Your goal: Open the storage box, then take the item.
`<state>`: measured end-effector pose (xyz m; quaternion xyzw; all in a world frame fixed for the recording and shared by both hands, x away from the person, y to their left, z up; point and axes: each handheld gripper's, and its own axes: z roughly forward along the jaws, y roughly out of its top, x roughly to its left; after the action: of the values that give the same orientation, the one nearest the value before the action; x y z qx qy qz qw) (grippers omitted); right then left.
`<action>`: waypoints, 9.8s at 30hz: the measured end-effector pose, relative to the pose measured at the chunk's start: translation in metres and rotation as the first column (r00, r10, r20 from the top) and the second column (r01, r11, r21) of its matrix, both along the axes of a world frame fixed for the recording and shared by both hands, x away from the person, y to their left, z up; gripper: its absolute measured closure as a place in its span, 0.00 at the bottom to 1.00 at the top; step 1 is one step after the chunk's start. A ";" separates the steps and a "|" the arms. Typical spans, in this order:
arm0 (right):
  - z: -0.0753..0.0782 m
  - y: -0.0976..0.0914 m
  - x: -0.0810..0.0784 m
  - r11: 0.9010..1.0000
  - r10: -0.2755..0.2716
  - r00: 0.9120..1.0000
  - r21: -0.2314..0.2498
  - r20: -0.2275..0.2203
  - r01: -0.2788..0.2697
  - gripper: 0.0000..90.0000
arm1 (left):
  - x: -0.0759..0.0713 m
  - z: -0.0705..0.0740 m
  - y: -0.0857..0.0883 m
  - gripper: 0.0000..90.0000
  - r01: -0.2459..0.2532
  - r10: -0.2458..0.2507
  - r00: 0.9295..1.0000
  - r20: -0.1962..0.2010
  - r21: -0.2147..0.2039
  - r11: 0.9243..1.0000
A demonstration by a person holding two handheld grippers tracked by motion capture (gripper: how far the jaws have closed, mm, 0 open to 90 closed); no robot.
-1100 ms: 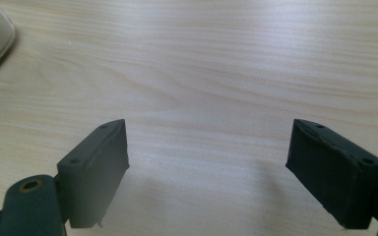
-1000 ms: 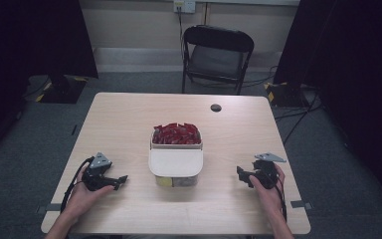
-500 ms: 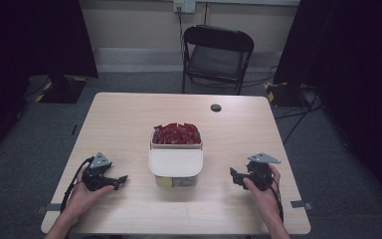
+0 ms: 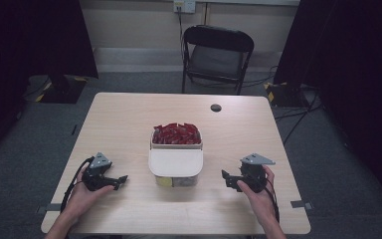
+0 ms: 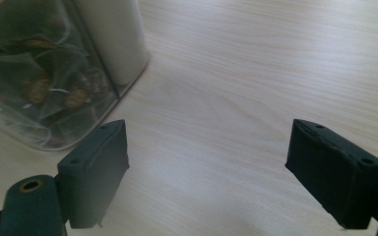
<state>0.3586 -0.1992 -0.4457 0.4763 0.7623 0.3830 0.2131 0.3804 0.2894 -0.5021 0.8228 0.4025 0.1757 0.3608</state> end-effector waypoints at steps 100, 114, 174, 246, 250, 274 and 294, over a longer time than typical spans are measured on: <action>0.039 0.080 0.008 0.962 0.255 0.966 0.089 0.051 -0.259 0.16 | 0.000 0.000 0.000 0.15 0.001 -0.001 1.000 0.000 0.000 1.000; 0.045 0.081 0.018 0.962 0.241 0.969 0.114 0.063 -0.247 0.16 | 0.000 0.000 0.000 0.15 0.001 -0.001 1.000 0.000 -0.001 1.000; 0.052 0.085 0.058 0.960 0.217 0.974 0.169 0.068 -0.225 0.16 | 0.000 0.000 0.000 0.15 0.001 -0.001 1.000 0.000 0.000 1.000; 0.055 0.085 0.068 0.963 0.187 0.980 0.184 0.070 -0.197 0.15 | -0.028 0.074 -0.046 0.29 0.197 -0.177 0.978 0.109 -0.222 0.955; 0.055 0.084 0.069 0.962 0.189 0.979 0.186 0.069 -0.199 0.15 | -0.028 0.079 -0.053 0.29 0.218 -0.198 0.974 0.107 -0.222 0.950; 0.054 0.085 0.070 0.959 0.201 0.977 0.191 0.068 -0.211 0.15 | -0.001 0.110 -0.099 0.39 0.337 -0.303 0.937 0.173 -0.222 0.915; 0.051 0.088 0.070 0.958 0.209 0.976 0.190 0.055 -0.216 0.16 | 0.006 0.091 -0.113 0.38 0.320 -0.290 0.944 0.157 -0.223 0.921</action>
<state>0.4287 -0.1115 -0.3948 0.4036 0.7641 0.4845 0.1361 0.3859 0.1767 -0.4114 0.8122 0.2653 0.1159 0.5065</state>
